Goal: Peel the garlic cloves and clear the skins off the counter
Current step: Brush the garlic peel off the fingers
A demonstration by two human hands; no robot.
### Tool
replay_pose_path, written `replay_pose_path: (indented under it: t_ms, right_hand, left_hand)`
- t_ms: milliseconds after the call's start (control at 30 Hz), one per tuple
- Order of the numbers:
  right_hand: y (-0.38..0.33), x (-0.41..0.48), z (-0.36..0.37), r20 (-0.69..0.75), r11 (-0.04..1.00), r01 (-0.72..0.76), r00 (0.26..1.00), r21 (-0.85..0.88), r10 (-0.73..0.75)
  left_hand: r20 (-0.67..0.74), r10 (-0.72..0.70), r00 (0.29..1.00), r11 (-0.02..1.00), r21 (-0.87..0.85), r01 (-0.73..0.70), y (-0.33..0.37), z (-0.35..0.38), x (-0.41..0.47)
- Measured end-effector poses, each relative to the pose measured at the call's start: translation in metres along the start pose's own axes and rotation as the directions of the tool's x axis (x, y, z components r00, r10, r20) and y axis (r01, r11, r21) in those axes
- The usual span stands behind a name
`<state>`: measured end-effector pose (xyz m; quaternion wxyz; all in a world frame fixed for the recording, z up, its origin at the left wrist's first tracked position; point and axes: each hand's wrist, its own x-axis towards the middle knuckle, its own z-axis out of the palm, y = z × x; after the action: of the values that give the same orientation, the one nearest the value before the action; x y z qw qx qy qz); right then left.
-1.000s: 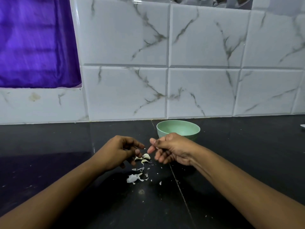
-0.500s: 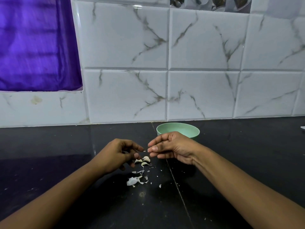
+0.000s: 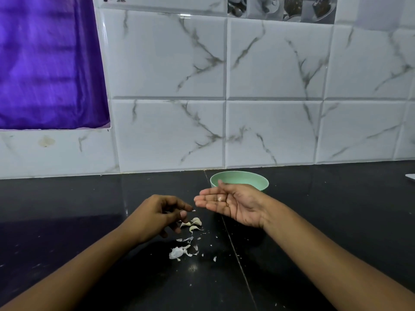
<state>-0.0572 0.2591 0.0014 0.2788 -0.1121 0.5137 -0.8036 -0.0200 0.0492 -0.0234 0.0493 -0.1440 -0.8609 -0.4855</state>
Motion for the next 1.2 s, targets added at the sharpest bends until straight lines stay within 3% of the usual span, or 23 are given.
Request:
replay_pose_path:
  t_ms: [100, 233, 367, 533, 600, 667, 733, 833, 867, 1033, 1200]
  right_hand:
    - [-0.012, -0.001, -0.003, -0.048, 0.994, 0.072, 0.997, 0.084, -0.068]
    - [-0.036, 0.003, -0.017, -0.220, 0.935, 0.288, 0.945, 0.209, -0.242]
    - [-0.057, 0.013, -0.034, -0.322, 0.938, 0.344, 0.883, -0.053, -0.342]
    - [-0.069, 0.016, -0.045, -0.287, 0.928, 0.338, 0.884, -0.156, -0.370]
    - [-0.068, 0.006, -0.038, -0.236, 0.907, 0.318, 0.892, -0.277, -0.385]
    - [-0.058, -0.005, -0.023, -0.132, 0.827, 0.258, 0.921, -0.499, -0.366]
    - [-0.038, -0.011, -0.004, -0.006, 0.680, 0.192, 0.961, -0.708, -0.277]
    - [-0.005, -0.001, 0.014, 0.070, 0.310, 0.154, 0.962, -0.938, -0.265]
    - [0.003, 0.004, 0.016, 0.072, 0.230, 0.141, 0.956, -0.963, -0.286]
    - [0.014, 0.017, 0.005, 0.021, 0.173, 0.063, 0.972, -0.983, -0.232]
    - [0.027, 0.030, 0.001, 0.074, 0.042, 0.094, 0.936, -0.995, -0.345]
  left_hand:
    - [0.002, -0.002, 1.000, 1.000, -0.012, 0.002, -0.001, 0.000, 0.000]
    - [0.010, 0.006, 1.000, 1.000, -0.015, -0.006, 0.000, 0.000, 0.001]
    - [0.028, 0.001, 1.000, 1.000, -0.011, -0.001, 0.000, 0.001, 0.000]
    - [0.004, -0.008, 1.000, 0.997, 0.083, 0.007, 0.001, -0.002, 0.000]
    - [-0.016, -0.004, 1.000, 0.986, 0.166, 0.007, 0.003, -0.004, 0.000]
    - [-0.013, -0.003, 1.000, 0.970, 0.241, 0.006, 0.006, -0.008, -0.001]
    - [-0.007, -0.013, 1.000, 0.954, 0.301, 0.014, 0.008, -0.011, -0.002]
    - [0.004, -0.046, 0.999, 0.930, 0.366, 0.041, 0.010, -0.014, -0.002]
    - [-0.001, -0.051, 0.999, 0.916, 0.398, 0.047, 0.010, -0.014, -0.002]
    - [-0.003, -0.065, 0.998, 0.905, 0.420, 0.060, 0.005, -0.013, -0.002]
    - [0.006, -0.041, 0.999, 0.892, 0.450, 0.034, -0.002, -0.013, 0.001]
